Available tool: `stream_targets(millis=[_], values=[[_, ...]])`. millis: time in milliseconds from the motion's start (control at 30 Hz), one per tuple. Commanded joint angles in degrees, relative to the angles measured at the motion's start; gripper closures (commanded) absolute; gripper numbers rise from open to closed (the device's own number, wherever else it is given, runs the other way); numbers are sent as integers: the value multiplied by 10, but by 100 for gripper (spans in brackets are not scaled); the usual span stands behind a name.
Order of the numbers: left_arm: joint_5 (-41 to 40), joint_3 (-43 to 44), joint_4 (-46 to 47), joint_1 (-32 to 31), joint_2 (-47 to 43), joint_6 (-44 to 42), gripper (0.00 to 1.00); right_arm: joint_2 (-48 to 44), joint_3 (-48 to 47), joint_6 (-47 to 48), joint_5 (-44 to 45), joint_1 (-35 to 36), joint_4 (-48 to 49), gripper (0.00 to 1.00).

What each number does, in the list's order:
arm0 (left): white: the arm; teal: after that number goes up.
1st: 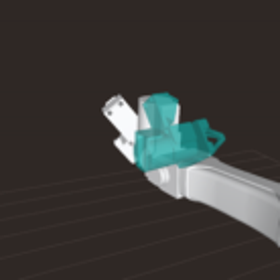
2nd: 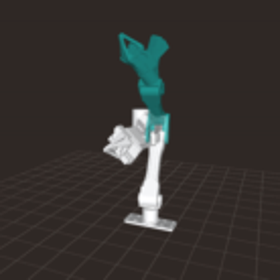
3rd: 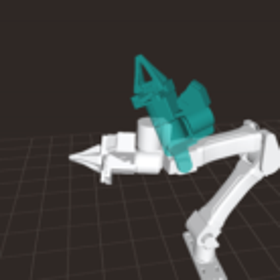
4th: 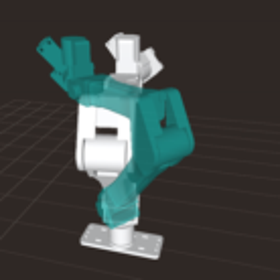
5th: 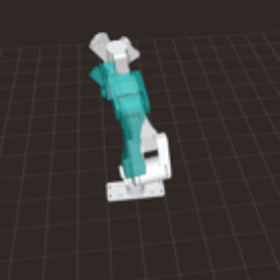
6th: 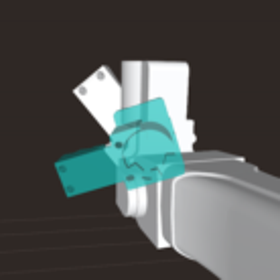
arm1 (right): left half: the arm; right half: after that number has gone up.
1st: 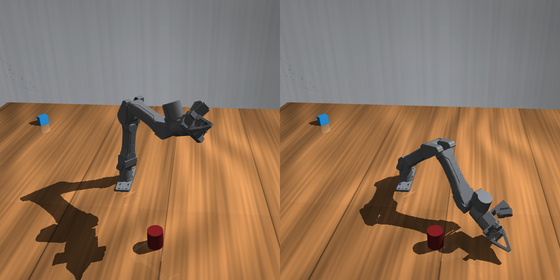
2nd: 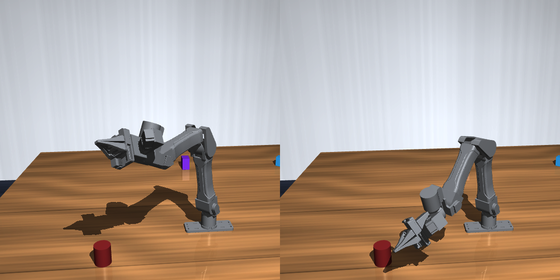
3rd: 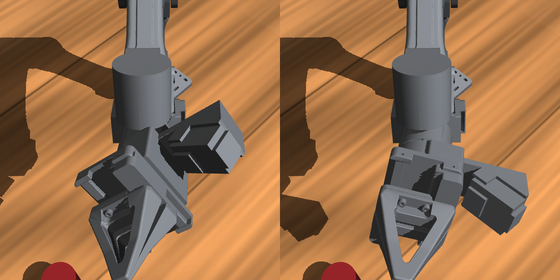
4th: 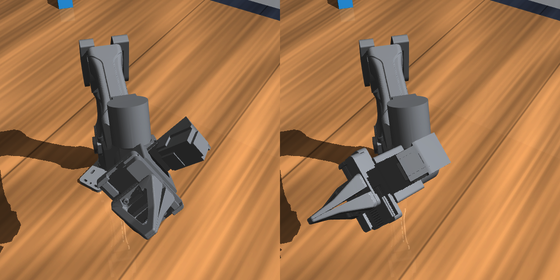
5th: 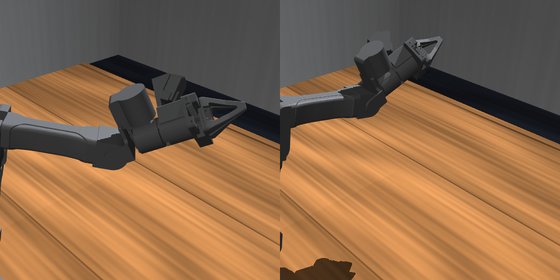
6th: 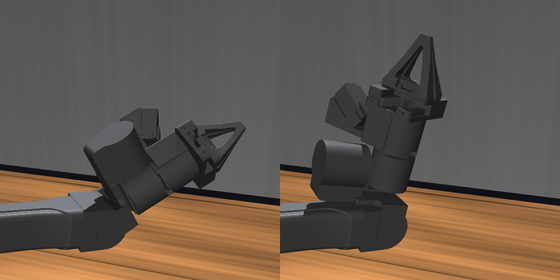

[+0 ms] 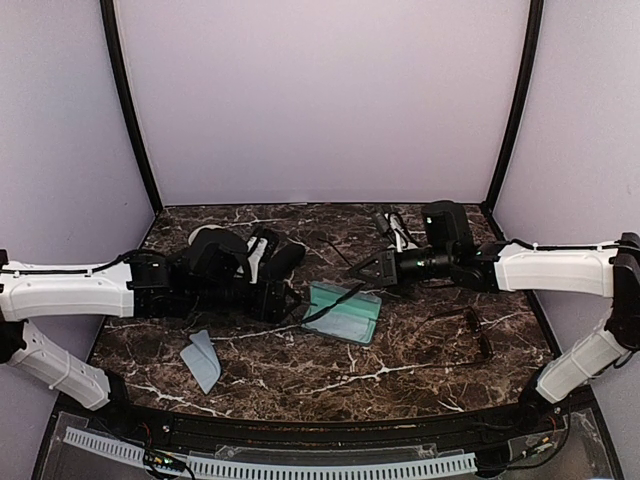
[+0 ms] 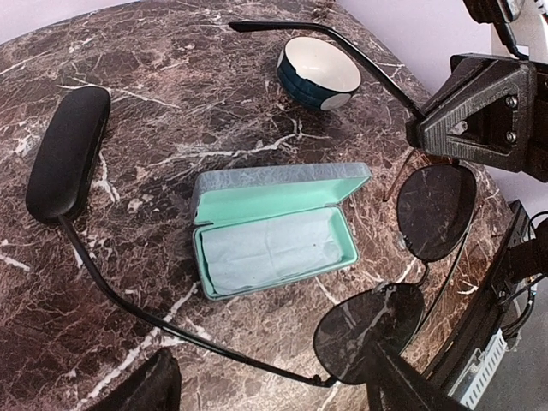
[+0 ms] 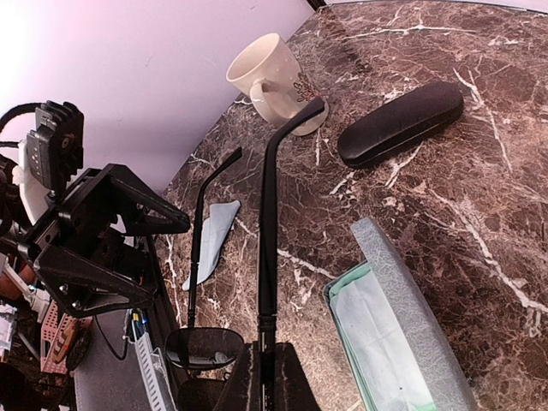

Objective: Organize the sunglasses
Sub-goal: Fold the left temple of the sunglasses on the sunglasses.

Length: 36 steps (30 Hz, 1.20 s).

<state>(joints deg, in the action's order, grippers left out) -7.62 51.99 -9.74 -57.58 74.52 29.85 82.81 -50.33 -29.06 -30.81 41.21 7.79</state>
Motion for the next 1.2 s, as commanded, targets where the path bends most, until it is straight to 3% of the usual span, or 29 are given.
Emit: stream_targets(millis=[0, 467, 1000, 1167], values=[[14, 20, 8, 7, 9, 2, 24, -13, 2, -2, 1, -3, 35, 100], [45, 28, 27, 15, 45, -6, 18, -13, 2, -3, 3, -3, 36, 100], [243, 65, 84, 15, 112, -120, 12, 4, -2, -5, -7, -3, 35, 100], [271, 71, 90, 15, 121, -150, 11, 13, -4, 6, -21, -3, 24, 100]])
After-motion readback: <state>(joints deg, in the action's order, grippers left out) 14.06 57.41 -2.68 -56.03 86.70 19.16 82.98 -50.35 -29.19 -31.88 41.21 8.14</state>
